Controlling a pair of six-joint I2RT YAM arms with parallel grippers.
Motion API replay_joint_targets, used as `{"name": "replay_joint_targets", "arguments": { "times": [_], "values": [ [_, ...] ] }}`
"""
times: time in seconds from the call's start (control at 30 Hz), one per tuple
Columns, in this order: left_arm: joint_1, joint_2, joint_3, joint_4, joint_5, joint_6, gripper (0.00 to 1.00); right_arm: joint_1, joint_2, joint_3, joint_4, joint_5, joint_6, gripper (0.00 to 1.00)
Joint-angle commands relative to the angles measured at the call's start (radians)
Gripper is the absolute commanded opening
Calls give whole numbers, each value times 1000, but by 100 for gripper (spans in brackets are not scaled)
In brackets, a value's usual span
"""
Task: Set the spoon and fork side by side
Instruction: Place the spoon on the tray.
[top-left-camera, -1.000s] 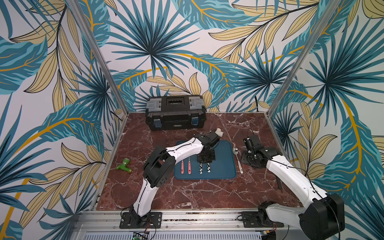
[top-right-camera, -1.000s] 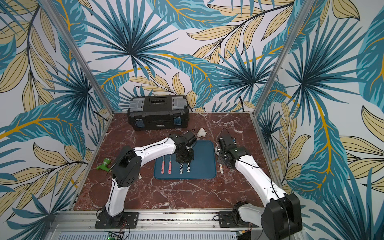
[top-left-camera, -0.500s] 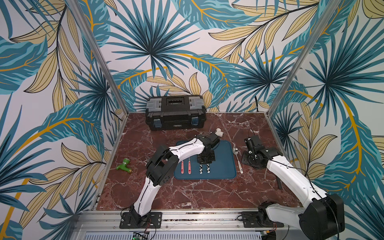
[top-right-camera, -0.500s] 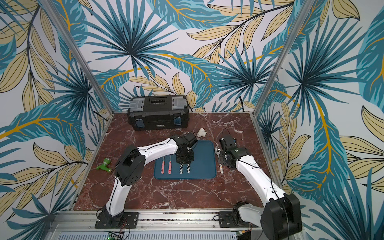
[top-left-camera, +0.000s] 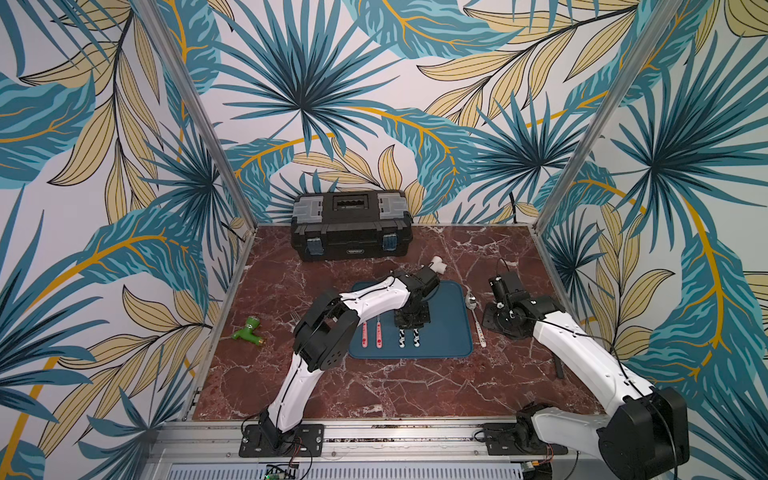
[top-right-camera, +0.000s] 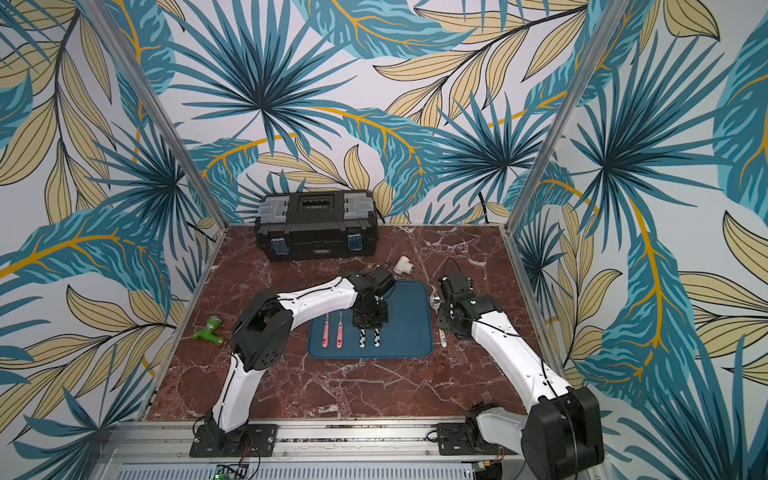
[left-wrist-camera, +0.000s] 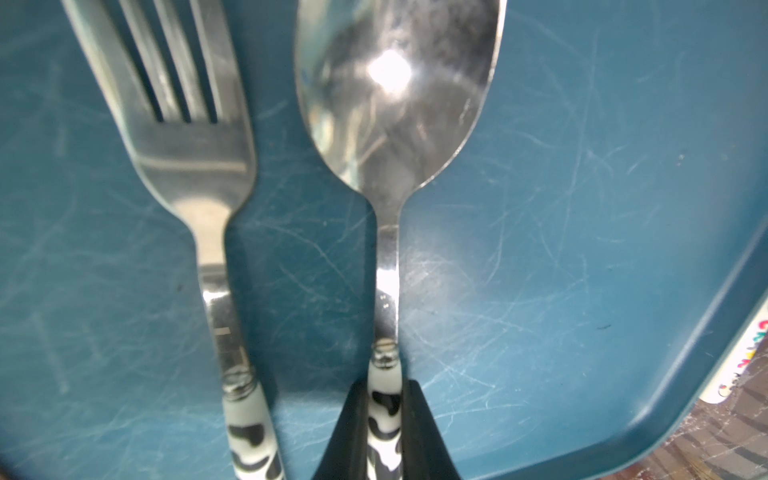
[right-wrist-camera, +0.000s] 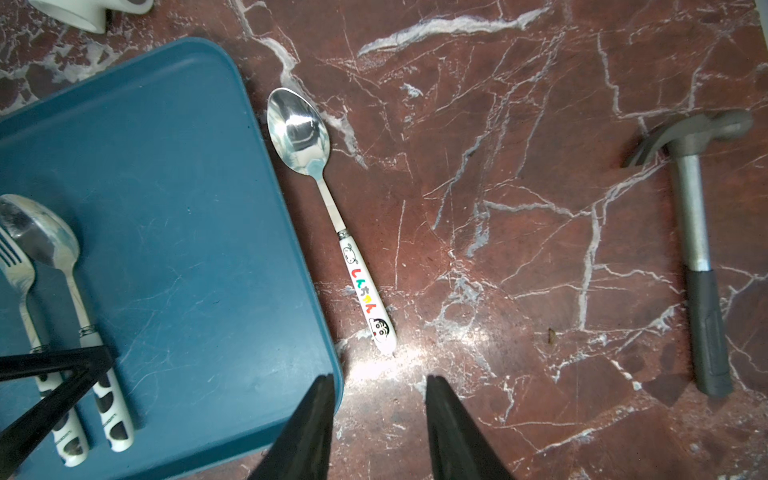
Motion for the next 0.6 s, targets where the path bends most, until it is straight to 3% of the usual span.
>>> {"name": "replay_joint_targets", "arguments": {
  "times": [0.0,0.57],
  "values": [
    [-1,3,33,3,3,-7,12,-5,-12,-23,6,-4,-3,43],
    [-3,9,-3,2,26,-16,17,-6,-14,-30,18,-12,3,44]
  ]
}}
